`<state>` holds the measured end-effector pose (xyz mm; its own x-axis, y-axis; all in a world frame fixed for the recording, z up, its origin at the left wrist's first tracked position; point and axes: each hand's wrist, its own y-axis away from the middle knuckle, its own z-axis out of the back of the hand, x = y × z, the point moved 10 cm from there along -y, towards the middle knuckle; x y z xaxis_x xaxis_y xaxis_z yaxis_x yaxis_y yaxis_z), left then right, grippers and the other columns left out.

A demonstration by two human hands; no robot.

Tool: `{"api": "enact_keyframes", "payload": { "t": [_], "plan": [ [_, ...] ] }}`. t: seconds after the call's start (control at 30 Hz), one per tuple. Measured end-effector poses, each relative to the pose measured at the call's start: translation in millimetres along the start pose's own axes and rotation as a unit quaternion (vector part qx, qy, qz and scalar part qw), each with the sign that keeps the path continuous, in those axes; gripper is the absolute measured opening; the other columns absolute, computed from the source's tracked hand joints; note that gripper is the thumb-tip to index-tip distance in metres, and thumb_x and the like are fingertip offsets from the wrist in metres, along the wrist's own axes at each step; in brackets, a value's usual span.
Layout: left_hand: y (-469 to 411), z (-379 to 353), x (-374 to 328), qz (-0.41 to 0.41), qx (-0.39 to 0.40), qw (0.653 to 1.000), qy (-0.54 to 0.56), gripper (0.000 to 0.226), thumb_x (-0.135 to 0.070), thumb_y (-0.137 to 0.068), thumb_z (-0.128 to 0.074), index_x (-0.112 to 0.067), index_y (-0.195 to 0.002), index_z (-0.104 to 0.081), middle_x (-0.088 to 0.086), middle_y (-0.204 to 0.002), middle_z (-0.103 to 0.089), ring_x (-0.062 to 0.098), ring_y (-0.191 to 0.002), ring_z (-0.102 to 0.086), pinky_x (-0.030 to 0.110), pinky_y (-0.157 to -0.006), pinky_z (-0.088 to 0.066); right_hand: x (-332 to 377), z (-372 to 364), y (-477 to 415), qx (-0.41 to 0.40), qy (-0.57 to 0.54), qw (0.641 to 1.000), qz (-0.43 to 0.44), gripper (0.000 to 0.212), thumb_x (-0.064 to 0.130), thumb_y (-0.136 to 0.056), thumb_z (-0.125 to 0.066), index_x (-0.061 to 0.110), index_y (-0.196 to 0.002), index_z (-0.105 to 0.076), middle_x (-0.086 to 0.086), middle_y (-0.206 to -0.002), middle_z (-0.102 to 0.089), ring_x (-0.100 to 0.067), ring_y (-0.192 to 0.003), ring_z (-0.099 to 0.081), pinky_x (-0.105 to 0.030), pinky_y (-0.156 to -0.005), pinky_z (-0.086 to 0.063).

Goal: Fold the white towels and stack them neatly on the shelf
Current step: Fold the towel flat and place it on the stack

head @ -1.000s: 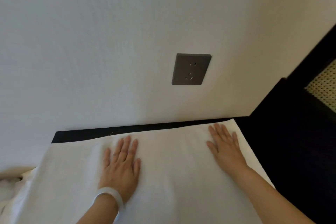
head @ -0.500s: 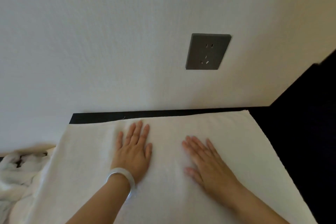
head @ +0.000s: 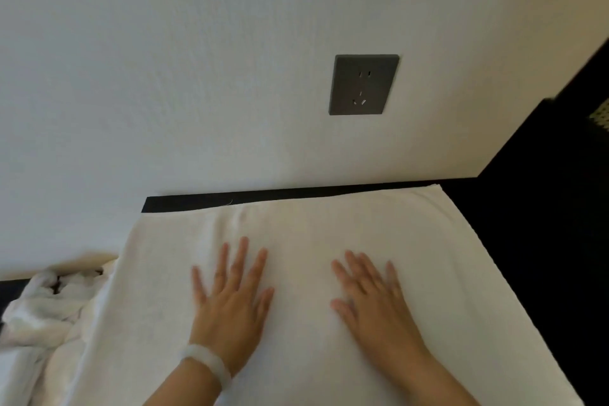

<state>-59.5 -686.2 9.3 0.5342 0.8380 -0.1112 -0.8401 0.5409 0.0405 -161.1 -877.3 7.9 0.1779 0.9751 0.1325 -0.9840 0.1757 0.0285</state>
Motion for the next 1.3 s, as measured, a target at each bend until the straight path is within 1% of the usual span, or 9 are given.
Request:
{"api": "enact_keyframes", "payload": {
  "t": [0.2, 0.33, 0.5, 0.6, 0.87, 0.97, 1.07, 1.17, 1.3],
  "plan": [
    [101, -10, 81, 0.118, -0.022, 0.993, -0.019, 0.062, -0.067, -0.094, -0.01, -0.044, -0.149, -0.025, -0.007, -0.153, -0.033, 0.025, -0.134, -0.033, 0.066, -0.094, -0.036, -129, 12, 83, 0.021, 0.034, 0.973, -0.228, 0.083, 0.074, -0.082, 0.013, 0.038, -0.156, -0.004, 0.008, -0.165, -0.001, -0.016, -0.151, 0.006, -0.046, -0.119, 0.01],
    [109, -20, 53, 0.096, 0.018, 0.995, -0.016, 0.065, -0.067, -0.093, -0.012, -0.038, -0.148, -0.035, -0.005, -0.154, -0.036, 0.022, -0.143, -0.023, 0.066, -0.101, -0.027, -77, 7, 88, 0.049, 0.025, 0.981, -0.186, 0.075, 0.07, -0.092, 0.0, 0.036, -0.154, -0.026, 0.004, -0.161, -0.024, -0.024, -0.15, -0.014, -0.051, -0.115, 0.005],
    [93, -26, 49, 0.093, 0.045, 0.994, -0.023, 0.066, -0.065, -0.094, -0.012, -0.038, -0.153, -0.021, -0.003, -0.16, -0.024, 0.032, -0.145, -0.021, 0.062, -0.107, -0.008, -66, -3, 89, 0.03, 0.024, 0.979, -0.199, 0.073, 0.07, -0.088, 0.011, 0.042, -0.154, 0.001, 0.015, -0.163, 0.005, -0.019, -0.152, 0.006, -0.06, -0.114, 0.008],
    [72, -19, 47, 0.091, 0.048, 0.995, -0.009, 0.073, -0.072, -0.085, 0.006, -0.044, -0.152, 0.004, -0.009, -0.162, 0.007, 0.029, -0.15, 0.003, 0.066, -0.11, 0.0, -72, 4, 73, 0.027, 0.027, 0.98, -0.197, 0.075, 0.068, -0.083, 0.014, 0.042, -0.153, 0.012, 0.016, -0.161, 0.017, -0.018, -0.15, 0.016, -0.06, -0.115, 0.011],
    [-15, -1, 30, 0.107, 0.129, 0.986, 0.013, 0.063, -0.058, -0.099, -0.013, -0.037, -0.153, 0.014, -0.007, -0.16, 0.025, 0.029, -0.147, 0.022, 0.066, -0.114, 0.005, -71, 25, 3, 0.067, -0.022, 0.968, -0.241, 0.063, 0.054, -0.102, -0.016, 0.028, -0.157, -0.001, 0.002, -0.165, 0.008, -0.026, -0.151, 0.012, -0.064, -0.116, 0.006],
    [27, 2, -23, 0.016, 0.057, 0.998, 0.016, 0.065, -0.063, -0.095, -0.006, -0.037, -0.153, 0.007, -0.007, -0.161, 0.02, 0.029, -0.149, 0.016, 0.067, -0.111, 0.005, 12, 33, 30, -0.059, 0.005, 0.992, -0.115, 0.064, 0.052, -0.098, -0.026, 0.021, -0.153, -0.032, -0.005, -0.161, -0.026, -0.028, -0.15, -0.013, -0.062, -0.114, -0.001],
    [93, -23, -57, -0.077, 0.069, 0.995, 0.008, 0.067, -0.062, -0.094, -0.011, -0.033, -0.152, -0.028, 0.0, -0.161, -0.017, 0.033, -0.148, -0.019, 0.069, -0.109, -0.011, 69, -11, 78, -0.011, 0.003, 1.0, -0.003, 0.062, 0.054, -0.093, -0.032, 0.023, -0.146, -0.046, -0.003, -0.154, -0.041, -0.024, -0.143, -0.034, -0.057, -0.113, -0.015],
    [104, -25, -10, -0.011, 0.065, 0.998, 0.005, 0.064, -0.056, -0.095, -0.018, -0.03, -0.151, -0.032, 0.0, -0.159, -0.028, 0.025, -0.145, -0.027, 0.061, -0.108, -0.012, 24, -15, 84, -0.003, 0.007, 0.998, -0.059, 0.065, 0.052, -0.095, -0.026, 0.021, -0.15, -0.039, -0.003, -0.157, -0.035, -0.021, -0.144, -0.034, -0.045, -0.117, -0.014],
    [103, -15, 83, 0.155, 0.051, 0.987, 0.013, 0.065, -0.059, -0.09, 0.005, -0.038, -0.152, 0.011, -0.007, -0.162, 0.013, 0.017, -0.15, 0.012, 0.06, -0.116, 0.005, -57, 3, 92, 0.018, 0.028, 0.974, -0.224, 0.071, 0.059, -0.096, -0.004, 0.025, -0.157, -0.012, -0.001, -0.165, -0.01, -0.022, -0.152, -0.005, -0.049, -0.121, 0.001]
  ]
}}
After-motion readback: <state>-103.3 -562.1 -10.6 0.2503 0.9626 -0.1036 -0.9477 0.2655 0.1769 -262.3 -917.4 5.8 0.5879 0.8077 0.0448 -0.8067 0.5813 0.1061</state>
